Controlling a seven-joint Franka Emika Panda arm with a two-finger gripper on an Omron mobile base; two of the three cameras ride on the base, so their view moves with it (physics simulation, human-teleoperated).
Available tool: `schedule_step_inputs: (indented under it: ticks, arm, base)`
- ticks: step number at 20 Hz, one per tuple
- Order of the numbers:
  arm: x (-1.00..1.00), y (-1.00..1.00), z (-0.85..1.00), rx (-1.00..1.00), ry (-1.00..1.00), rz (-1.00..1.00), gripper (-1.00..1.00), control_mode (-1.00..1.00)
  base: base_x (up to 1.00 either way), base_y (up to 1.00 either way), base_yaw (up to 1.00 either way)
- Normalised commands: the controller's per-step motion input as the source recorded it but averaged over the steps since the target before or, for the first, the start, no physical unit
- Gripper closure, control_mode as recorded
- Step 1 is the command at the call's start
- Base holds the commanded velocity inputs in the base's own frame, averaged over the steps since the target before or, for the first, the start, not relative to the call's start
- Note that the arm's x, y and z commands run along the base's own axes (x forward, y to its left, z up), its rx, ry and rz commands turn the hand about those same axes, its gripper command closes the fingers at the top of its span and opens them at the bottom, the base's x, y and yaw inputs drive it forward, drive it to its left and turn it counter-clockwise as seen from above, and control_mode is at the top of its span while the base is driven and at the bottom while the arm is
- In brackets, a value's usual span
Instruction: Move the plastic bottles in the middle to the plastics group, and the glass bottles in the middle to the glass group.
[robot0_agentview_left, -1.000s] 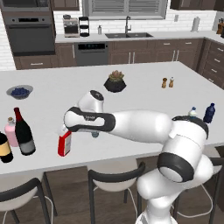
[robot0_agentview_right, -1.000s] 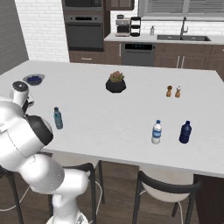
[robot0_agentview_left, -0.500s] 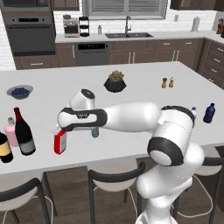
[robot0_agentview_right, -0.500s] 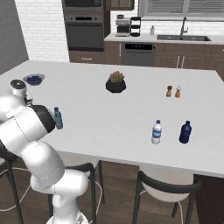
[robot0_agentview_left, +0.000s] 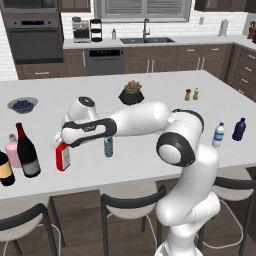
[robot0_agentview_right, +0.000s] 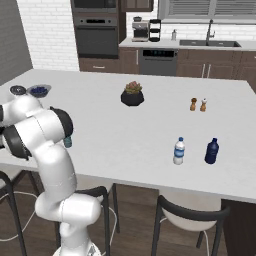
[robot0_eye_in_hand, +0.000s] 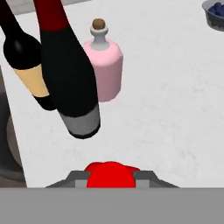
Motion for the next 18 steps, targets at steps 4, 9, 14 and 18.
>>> schedule_step_inputs:
  ticks: [4, 9, 14, 18]
  arm:
    - [0.02, 0.19, -0.13, 0.00, 0.00, 0.02, 1.00, -1.00]
    - [0.00, 0.12, -0.42, 0.00, 0.00, 0.04, 1.00, -1.00]
    - [0.04, 0.06, -0.03, 0.00, -0.01, 0.02, 1.00, -1.00]
    - [0.25, 0.34, 0.00, 0.00, -0.07, 0.01, 1.00, -1.00]
  base:
    - [0.00, 0.00, 0.00]
    - [0.00, 0.00, 0.00]
    - [0.00, 0.00, 0.00]
    - [0.00, 0.00, 0.00]
